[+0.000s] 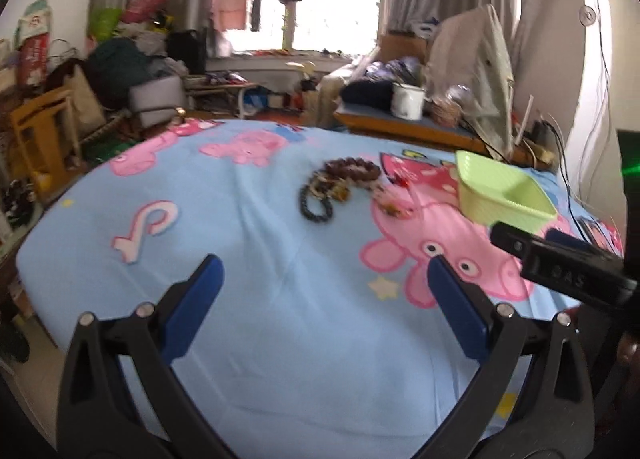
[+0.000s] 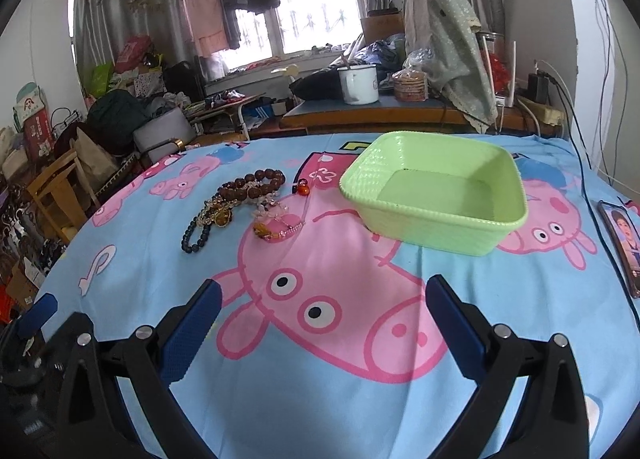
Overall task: Organize jewelry
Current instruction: 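Move both tools toward the tangled jewelry pile on the sheet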
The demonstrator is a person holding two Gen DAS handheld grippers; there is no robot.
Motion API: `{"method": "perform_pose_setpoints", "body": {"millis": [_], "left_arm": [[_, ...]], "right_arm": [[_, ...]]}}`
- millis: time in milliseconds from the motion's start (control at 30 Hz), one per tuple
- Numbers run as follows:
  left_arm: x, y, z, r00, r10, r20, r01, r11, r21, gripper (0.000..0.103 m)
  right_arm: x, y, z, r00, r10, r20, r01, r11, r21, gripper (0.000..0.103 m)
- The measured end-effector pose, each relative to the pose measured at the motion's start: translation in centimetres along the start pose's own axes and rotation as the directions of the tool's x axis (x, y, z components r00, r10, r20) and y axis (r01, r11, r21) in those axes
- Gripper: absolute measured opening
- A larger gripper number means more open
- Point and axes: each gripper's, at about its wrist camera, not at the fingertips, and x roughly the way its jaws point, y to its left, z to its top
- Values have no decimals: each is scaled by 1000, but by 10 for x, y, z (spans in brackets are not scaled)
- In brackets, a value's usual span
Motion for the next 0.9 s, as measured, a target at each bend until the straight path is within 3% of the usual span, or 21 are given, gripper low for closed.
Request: {"method": "perform_pose_setpoints", "body": {"millis": [233,433,600,700,900], "left_arm": [[16,-5,-1,1000,-19,-21,20,999,42,98],[31,6,9,999,13,-29,-13,1000,28,98],[48,25,26,998,51,-42,-52,999,-11,98],[63,35,36,994,86,-70,-85,996,13,98],[78,61,56,994,70,-79,-70,998,-6,98]], "right_arm": [[16,3,6,1000,9,-25,-9,1000,-12,76],[29,12,10,999,2,-44,-4,999,-45,76],[33,19,15,999,-5,-52,1,997,-76,76],[36,22,23,998,12,-57,-17,996,-85,76],[34,29,42,998,57,-22,-60,990,-127,76]]}}
